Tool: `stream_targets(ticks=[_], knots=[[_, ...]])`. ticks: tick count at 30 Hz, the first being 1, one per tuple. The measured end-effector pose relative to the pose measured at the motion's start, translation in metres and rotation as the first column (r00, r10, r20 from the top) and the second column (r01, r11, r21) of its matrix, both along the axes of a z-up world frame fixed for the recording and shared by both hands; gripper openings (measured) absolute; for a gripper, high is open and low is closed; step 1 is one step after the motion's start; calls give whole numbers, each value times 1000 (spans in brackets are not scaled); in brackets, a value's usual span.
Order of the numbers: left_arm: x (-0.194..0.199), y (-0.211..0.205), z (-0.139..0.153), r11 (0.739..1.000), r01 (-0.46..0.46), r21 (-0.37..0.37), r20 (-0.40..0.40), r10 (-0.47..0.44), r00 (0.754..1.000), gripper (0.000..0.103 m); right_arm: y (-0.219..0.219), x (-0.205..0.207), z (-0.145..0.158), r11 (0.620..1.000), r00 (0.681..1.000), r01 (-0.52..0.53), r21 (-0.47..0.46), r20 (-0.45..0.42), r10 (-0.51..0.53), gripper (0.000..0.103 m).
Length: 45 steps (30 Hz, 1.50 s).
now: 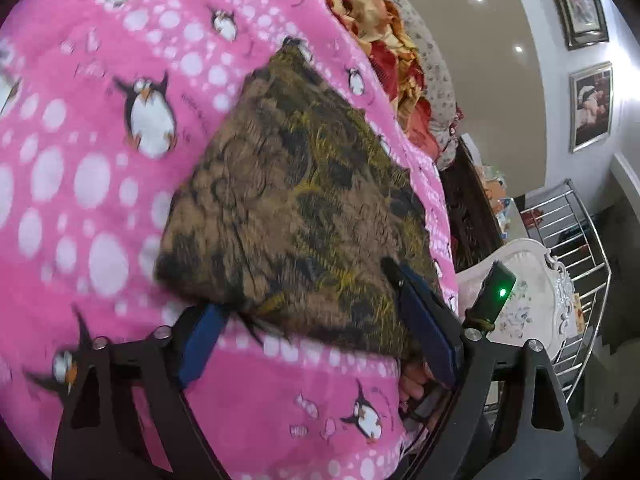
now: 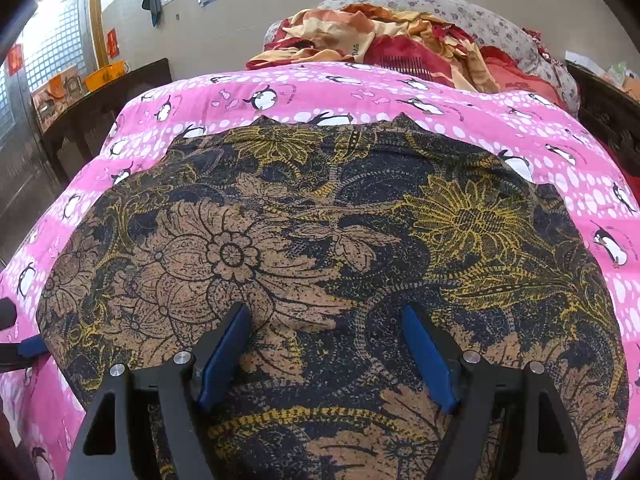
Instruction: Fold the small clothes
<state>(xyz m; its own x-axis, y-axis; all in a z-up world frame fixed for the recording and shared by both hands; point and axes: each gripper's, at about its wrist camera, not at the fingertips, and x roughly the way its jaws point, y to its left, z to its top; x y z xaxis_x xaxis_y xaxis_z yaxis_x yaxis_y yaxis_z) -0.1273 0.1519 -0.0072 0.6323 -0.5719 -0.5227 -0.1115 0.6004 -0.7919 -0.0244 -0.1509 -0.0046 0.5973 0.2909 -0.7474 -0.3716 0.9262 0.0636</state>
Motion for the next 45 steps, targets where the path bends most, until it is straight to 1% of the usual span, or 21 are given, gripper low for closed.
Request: stream_targets(ticks=[3,5,7,8,11,12,14,15,16,17,18,25,29,33,35,36,37,39,40,41,45], knots=[[3,22,-3,995,-90,-40,10,90,996,79,0,0,0,1000,1000,0,0,0,0,76],[4,15,-7,997,-49,-66,1,49,999,78,0,0,0,1000,1000,1,-2,0,-1,76],[4,0,1,999,38,-7,30,-37,999,77,0,0,0,1000,1000,2,-3,2,-2,76],[3,2,6,999,30,35,51,-32,998,77,1,-1,1,1000,1000,3,-4,2,-3,76],[6,25,-3,996,-83,-23,14,83,996,74,1,-1,0,1000,1000,3,-4,2,-3,76],[10,25,-9,997,-77,-27,-13,77,997,69,1,-1,0,1000,1000,3,-4,2,-3,76],[13,13,-8,997,-47,68,-21,48,999,58,1,-1,0,1000,1000,3,-2,1,-3,76],[13,13,-8,996,-41,84,-17,43,999,51,1,-1,0,1000,1000,4,-2,2,-4,76],[12,17,-10,996,-58,71,-24,59,998,46,1,-1,0,1000,1000,4,-3,2,-4,76],[10,23,-17,995,-86,50,-49,88,995,33,1,-1,0,1000,1000,4,-5,2,-4,76],[10,25,-22,994,-98,49,-60,101,993,25,1,-1,0,1000,1000,3,-5,2,-3,76],[5,27,-23,993,-98,61,-37,100,994,25,4,0,0,1000,1000,0,-19,-7,0,82],[3,21,-20,989,-103,102,4,103,995,25,12,6,1,999,998,-28,-37,-65,26,92],[4,21,-21,991,-101,90,5,101,995,25,17,7,5,997,996,-33,-65,-85,27,93],[4,22,-20,990,-107,87,9,107,994,25,16,9,6,998,991,-37,-58,-129,29,93],[4,21,-19,988,-108,107,9,107,994,23,17,11,8,997,989,-38,-64,-147,29,93],[3,17,-16,985,-111,131,13,110,994,21,18,14,11,996,984,-44,-81,-177,29,86],[0,8,-3,966,-126,224,53,118,992,14,22,23,28,995,981,-46,-91,-190,27,76],[-2,1,5,954,-129,269,82,110,990,14,25,30,42,996,983,-50,-73,-180,36,76],[-5,-11,21,928,-134,349,145,88,985,13,29,36,52,997,984,-60,-53,-173,50,76],[-8,-47,57,864,-125,488,289,-24,957,13,63,72,89,986,968,-148,75,-195,160,76]])
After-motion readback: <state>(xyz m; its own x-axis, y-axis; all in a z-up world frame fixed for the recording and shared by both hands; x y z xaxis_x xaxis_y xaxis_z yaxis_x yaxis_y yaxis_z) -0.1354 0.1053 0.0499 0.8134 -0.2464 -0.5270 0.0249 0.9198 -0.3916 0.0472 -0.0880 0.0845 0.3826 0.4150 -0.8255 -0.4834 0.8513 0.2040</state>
